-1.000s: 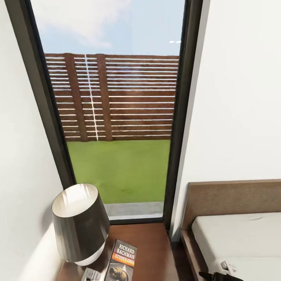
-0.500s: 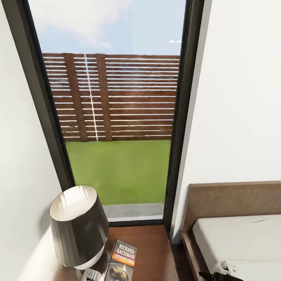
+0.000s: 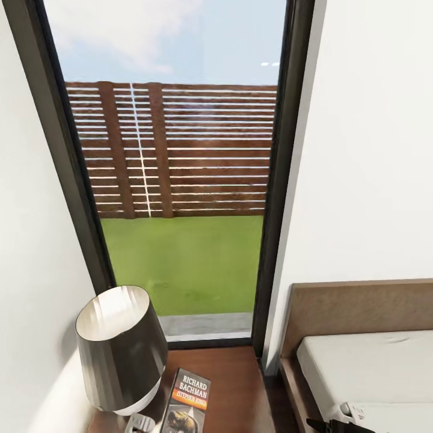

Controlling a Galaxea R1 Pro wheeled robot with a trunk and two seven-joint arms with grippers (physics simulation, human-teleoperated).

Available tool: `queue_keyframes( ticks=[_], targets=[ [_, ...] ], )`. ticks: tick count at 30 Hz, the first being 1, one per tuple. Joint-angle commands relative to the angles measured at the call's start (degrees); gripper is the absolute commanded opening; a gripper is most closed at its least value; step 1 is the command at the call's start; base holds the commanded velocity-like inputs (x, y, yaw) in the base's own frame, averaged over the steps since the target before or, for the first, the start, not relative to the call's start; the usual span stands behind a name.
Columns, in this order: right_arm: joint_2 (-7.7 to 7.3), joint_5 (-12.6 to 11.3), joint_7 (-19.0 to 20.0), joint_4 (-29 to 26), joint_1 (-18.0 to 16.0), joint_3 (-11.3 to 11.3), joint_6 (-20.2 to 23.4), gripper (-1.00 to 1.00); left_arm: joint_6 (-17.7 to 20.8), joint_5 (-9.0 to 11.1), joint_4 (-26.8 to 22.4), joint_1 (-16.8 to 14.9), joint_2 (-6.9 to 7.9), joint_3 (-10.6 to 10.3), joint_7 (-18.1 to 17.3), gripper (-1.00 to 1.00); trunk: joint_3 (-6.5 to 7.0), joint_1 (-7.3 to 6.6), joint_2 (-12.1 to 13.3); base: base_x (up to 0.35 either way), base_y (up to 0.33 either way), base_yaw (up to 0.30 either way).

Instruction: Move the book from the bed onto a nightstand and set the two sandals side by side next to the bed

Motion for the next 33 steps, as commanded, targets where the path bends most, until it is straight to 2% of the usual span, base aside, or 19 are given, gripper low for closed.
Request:
queue_keyframes(
  ticks=[1,4,8,10,13,14,18,21,23,26,33],
  targets=[
    [-0.02,-0.58,0.17,-0.04,-0.03,0.35,0.55,1.00,0.49,0.31,-0.04,-0.04,0.08,0.12,-0.47,-1.00,-0.07,0.00,-0.04,0.000,0.000,0.000],
    [-0.02,-0.56,0.12,-0.02,-0.02,0.35,0.53,1.00,0.66,0.35,-0.35,-0.12,0.33,0.14,-2.91,-1.00,-0.07,0.00,-0.04,0.000,0.000,0.000],
    [-0.02,-0.54,-0.01,-0.02,-0.02,0.35,0.50,1.00,1.88,0.77,-0.44,-0.69,0.40,0.20,-8.72,-1.00,-0.07,0.00,-0.04,0.000,0.000,0.000],
    [-0.02,-0.54,-0.02,-0.01,-0.02,0.35,0.52,1.00,4.43,2.66,-1.18,-0.88,0.34,0.21,-11.87,-1.00,-0.07,0.00,-0.04,0.000,0.000,0.000],
    [-0.02,-0.54,-0.03,-0.01,-0.02,0.35,0.49,1.00,6.29,6.75,-3.11,-0.98,0.15,0.21,-13.26,-1.00,-0.07,0.00,-0.04,0.000,0.000,0.000],
    [-0.02,-0.54,-0.03,-0.01,-0.02,0.35,0.49,1.00,6.64,8.76,-3.66,-1.00,0.09,0.21,-13.49,-1.00,-0.07,0.00,-0.04,0.000,0.000,0.000],
    [-0.02,-0.55,0.04,-0.02,-0.02,0.35,0.51,1.00,6.93,12.87,-5.17,-1.07,-0.08,0.21,-13.66,-1.00,-0.07,0.00,-0.04,0.000,0.000,0.000],
    [-0.02,-0.54,0.04,-0.03,-0.02,0.35,0.50,1.00,7.00,17.76,-6.83,-1.10,-0.96,0.21,-13.64,-1.00,-0.07,0.00,-0.04,0.000,0.000,0.000],
    [-0.02,-0.54,0.07,-0.04,-0.02,0.35,0.49,1.00,7.00,20.39,-7.13,-1.10,-2.13,0.18,-13.55,-1.00,-0.07,0.00,-0.04,0.000,0.000,0.000],
    [-0.02,-0.54,0.12,-0.02,-0.03,0.35,0.49,1.00,6.95,22.14,-6.96,-1.10,-3.67,0.12,-12.95,-1.00,-0.07,0.00,-0.04,0.000,0.000,0.000],
    [-0.02,-0.55,0.14,-0.04,-0.02,0.35,0.49,1.00,6.96,22.99,-6.68,-1.10,-4.29,0.13,-7.92,-1.00,-0.07,0.00,-0.04,0.000,0.000,0.000]
  ],
)
